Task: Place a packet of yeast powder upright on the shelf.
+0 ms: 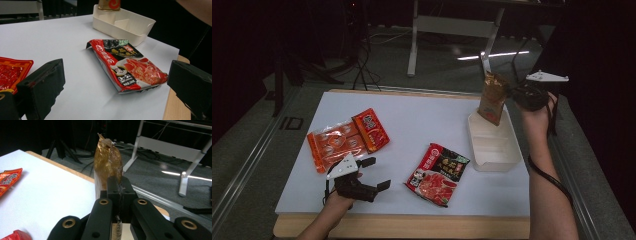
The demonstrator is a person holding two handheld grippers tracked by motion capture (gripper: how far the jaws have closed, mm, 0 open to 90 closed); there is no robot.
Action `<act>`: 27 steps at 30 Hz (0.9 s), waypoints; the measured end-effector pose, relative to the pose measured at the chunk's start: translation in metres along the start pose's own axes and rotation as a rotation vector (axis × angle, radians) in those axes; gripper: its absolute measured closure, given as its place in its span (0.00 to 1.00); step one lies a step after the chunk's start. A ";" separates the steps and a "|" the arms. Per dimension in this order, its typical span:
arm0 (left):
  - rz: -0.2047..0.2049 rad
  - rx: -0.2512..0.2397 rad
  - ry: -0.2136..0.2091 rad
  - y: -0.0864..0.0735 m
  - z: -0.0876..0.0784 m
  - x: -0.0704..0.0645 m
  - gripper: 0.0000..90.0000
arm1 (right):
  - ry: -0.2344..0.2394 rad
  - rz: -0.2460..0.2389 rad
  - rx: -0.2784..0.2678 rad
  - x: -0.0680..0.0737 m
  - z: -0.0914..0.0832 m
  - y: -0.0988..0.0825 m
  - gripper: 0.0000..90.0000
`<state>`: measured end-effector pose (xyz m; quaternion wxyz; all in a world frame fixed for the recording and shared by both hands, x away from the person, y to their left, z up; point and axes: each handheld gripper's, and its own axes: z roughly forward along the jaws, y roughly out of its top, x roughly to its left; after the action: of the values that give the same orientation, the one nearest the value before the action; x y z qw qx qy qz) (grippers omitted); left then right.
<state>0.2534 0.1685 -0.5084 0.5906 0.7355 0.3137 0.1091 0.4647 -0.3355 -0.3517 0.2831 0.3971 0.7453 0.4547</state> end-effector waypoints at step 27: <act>-0.015 0.010 0.001 -0.003 0.003 0.002 0.02 | 0.245 0.093 -0.010 0.000 0.034 -0.025 0.97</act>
<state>0.2557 0.1679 -0.5128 0.5878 0.7358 0.3200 0.1033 0.4828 -0.3265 -0.3885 0.1704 0.3713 0.7527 0.5163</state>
